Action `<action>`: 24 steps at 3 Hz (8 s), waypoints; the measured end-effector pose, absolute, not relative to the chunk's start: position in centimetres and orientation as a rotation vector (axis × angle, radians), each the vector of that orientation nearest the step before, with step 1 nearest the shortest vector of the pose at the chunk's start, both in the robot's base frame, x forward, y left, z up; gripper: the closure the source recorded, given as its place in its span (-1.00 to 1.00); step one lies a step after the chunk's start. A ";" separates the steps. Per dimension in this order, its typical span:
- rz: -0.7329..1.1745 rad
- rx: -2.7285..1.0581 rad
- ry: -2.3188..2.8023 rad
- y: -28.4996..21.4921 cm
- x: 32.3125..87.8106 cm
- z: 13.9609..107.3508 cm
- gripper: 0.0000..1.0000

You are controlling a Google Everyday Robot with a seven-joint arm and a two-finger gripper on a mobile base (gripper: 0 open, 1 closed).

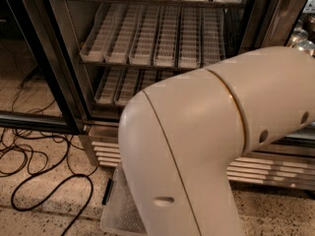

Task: Pick water bottle from bottom shelf of fridge

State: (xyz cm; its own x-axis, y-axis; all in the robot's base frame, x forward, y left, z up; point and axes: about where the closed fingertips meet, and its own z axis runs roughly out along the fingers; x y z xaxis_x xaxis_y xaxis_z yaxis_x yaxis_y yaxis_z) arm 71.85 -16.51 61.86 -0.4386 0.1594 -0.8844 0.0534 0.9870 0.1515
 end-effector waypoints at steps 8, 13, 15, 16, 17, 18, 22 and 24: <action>0.009 0.254 1.946 -21.7 80.6 59.4 -0.20; 0.030 0.311 1.898 -23.2 84.5 59.4 0.60; 0.076 0.322 1.912 -22.5 84.1 60.1 1.00; 0.123 0.361 1.931 -22.0 83.2 60.3 1.00; 0.127 0.364 1.933 -22.0 83.2 60.1 1.00; 0.146 0.380 1.947 -21.6 83.1 59.9 1.00; 0.156 0.374 1.916 -21.2 83.1 60.7 1.00; 0.151 0.369 1.904 -21.3 82.9 60.8 1.00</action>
Offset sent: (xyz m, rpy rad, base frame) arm 0.0225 -0.0144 -0.0043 -0.0343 -0.0300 -0.0323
